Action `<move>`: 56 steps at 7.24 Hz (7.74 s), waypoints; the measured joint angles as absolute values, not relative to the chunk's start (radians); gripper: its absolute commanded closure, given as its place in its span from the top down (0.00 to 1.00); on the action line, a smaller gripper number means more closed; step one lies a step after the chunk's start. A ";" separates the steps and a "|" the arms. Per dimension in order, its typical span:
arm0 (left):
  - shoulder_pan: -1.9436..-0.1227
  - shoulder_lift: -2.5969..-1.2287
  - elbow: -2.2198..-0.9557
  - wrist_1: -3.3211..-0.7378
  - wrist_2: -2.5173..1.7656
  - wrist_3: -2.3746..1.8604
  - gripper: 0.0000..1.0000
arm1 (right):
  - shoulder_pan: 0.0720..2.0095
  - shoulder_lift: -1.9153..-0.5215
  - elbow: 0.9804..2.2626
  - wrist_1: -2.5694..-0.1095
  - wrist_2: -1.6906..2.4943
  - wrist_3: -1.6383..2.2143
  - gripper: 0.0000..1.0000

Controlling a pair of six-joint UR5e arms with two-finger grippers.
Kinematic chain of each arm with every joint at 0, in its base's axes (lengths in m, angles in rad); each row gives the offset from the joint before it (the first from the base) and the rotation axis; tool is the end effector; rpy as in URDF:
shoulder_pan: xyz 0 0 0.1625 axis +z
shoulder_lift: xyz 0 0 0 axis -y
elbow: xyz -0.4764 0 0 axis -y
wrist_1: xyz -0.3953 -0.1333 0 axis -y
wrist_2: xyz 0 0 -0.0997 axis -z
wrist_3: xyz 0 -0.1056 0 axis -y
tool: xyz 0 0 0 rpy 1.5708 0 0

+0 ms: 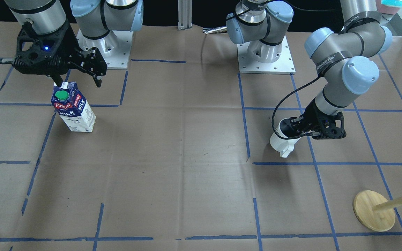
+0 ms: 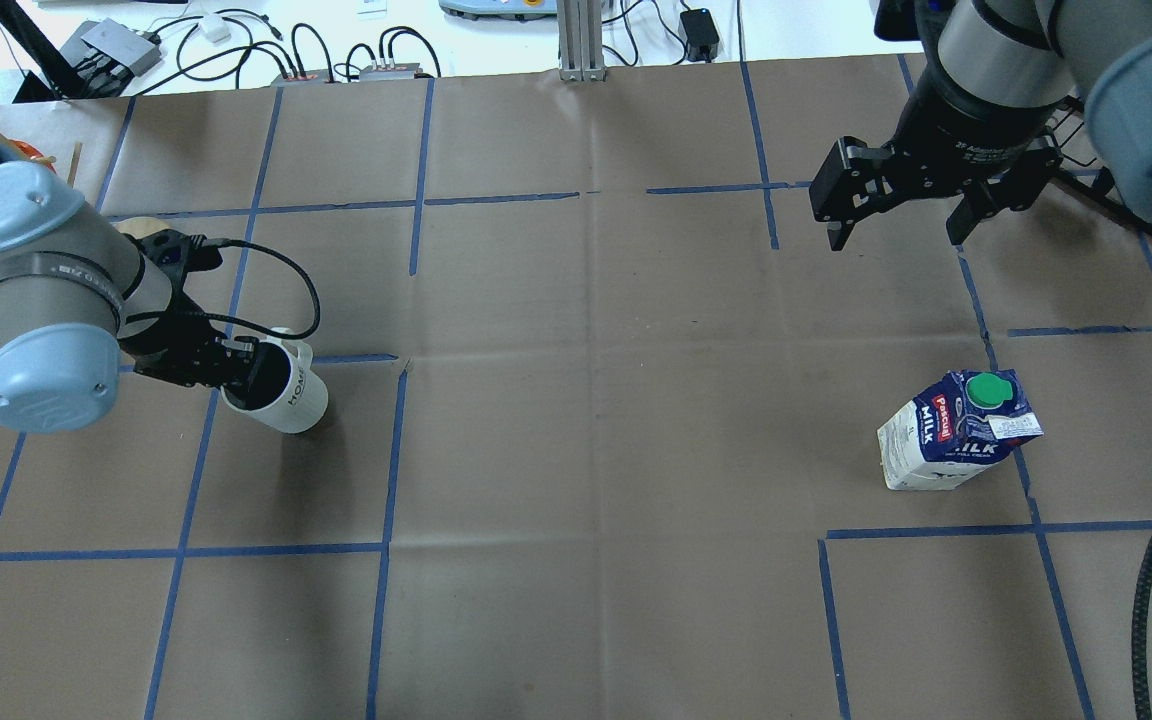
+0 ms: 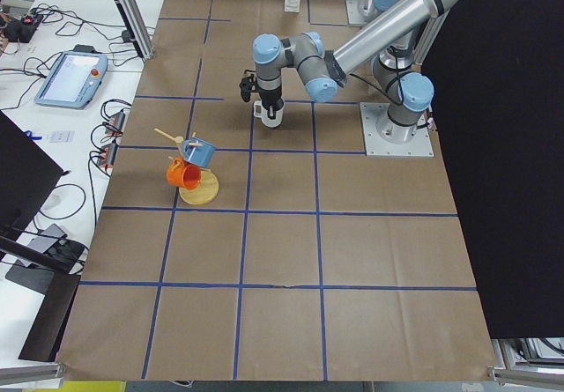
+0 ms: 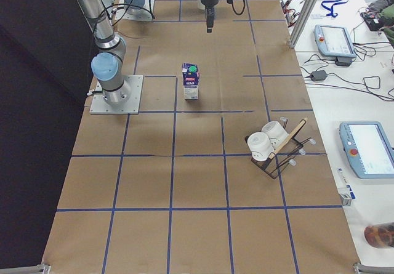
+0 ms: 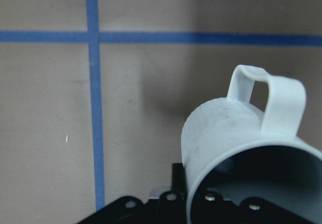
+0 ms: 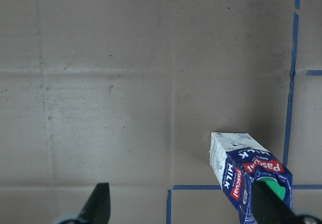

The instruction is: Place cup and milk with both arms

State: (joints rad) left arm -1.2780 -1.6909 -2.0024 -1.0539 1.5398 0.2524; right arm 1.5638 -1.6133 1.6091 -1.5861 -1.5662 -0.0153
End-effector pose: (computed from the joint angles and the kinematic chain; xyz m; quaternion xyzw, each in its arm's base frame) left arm 0.0106 -0.5083 0.3193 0.0205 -0.9995 -0.0126 0.0196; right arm 0.1304 -0.4777 0.5365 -0.0042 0.9999 -0.0098 0.0022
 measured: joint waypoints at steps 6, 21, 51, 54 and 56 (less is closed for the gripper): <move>-1.687 -2.073 -1.454 -1.151 1.507 -0.034 0.00 | 1.565 -1.612 1.609 -1.583 -1.566 -0.017 1.00; -1.762 -2.314 -1.176 -1.249 1.534 -0.161 1.00 | 1.451 -1.632 1.660 -1.592 -1.584 -0.194 1.00; -1.563 -1.480 -1.591 -1.630 1.523 -0.113 1.00 | 1.239 -1.743 1.948 -1.875 -1.551 -0.341 0.56; -1.561 -1.482 -1.592 -1.629 1.522 -0.116 1.00 | 1.398 -1.596 1.752 -1.827 -1.538 -0.241 0.56; -1.560 -1.482 -1.593 -1.630 1.522 -0.115 1.00 | 1.555 -1.386 1.509 -1.778 -1.557 -0.122 0.56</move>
